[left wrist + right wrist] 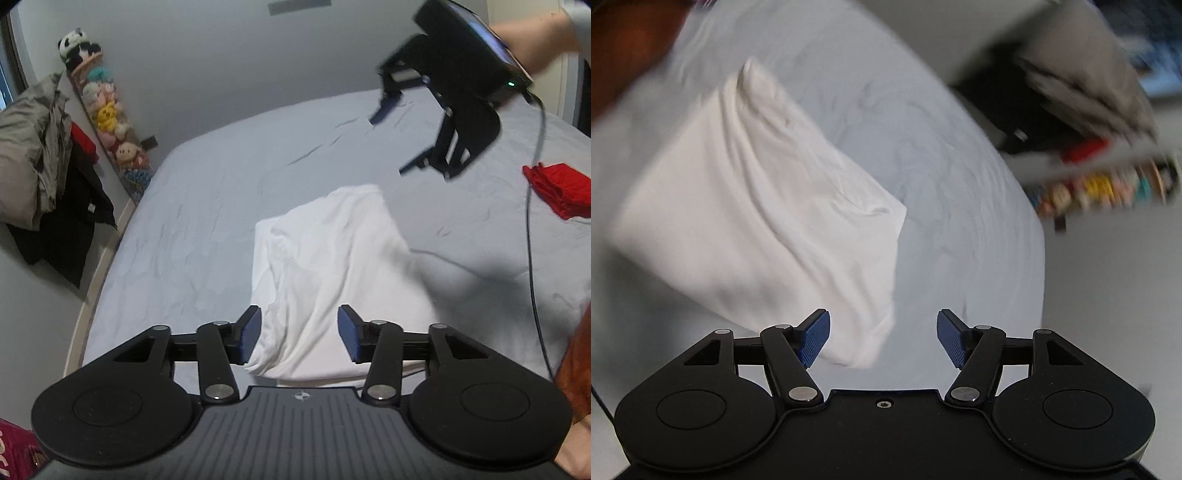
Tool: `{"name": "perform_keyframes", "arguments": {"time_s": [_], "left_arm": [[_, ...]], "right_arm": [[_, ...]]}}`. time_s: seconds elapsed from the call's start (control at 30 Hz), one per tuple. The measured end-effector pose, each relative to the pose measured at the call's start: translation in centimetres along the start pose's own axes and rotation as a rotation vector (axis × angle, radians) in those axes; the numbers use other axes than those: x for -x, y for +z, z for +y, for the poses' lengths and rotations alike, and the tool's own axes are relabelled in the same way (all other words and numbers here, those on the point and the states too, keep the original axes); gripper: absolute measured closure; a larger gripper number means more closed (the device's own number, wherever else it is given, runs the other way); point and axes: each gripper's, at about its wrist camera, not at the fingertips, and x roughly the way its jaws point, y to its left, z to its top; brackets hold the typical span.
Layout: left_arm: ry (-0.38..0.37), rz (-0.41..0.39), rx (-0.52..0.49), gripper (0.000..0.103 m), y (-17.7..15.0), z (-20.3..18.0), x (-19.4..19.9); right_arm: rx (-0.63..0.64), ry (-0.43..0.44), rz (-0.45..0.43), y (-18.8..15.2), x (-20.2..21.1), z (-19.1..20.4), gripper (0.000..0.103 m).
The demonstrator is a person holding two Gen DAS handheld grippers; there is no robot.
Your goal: Fold clothes
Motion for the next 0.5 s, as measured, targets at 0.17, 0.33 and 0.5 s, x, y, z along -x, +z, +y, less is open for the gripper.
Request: {"name": "perform_keyframes", "arguments": {"time_s": [0.17, 0.33, 0.5], "left_arm": [[-0.033, -0.015, 0.05, 0.05, 0.6, -2.3, 1.3], [-0.026, -0.017, 0.117, 0.041, 0.1, -4.2, 2.0], [-0.015, -0.025, 0.182, 0.034, -0.6, -5.3, 2.2]], "right_arm": [[-0.408, 0.034, -0.02, -1.9, 5.7, 2.0, 0.036], [-0.746, 0.042, -0.027, -2.9, 9.5, 4.8, 0.034], [-1.088, 0.065, -0.044, -3.2, 12.6, 8.3, 0.03]]}}
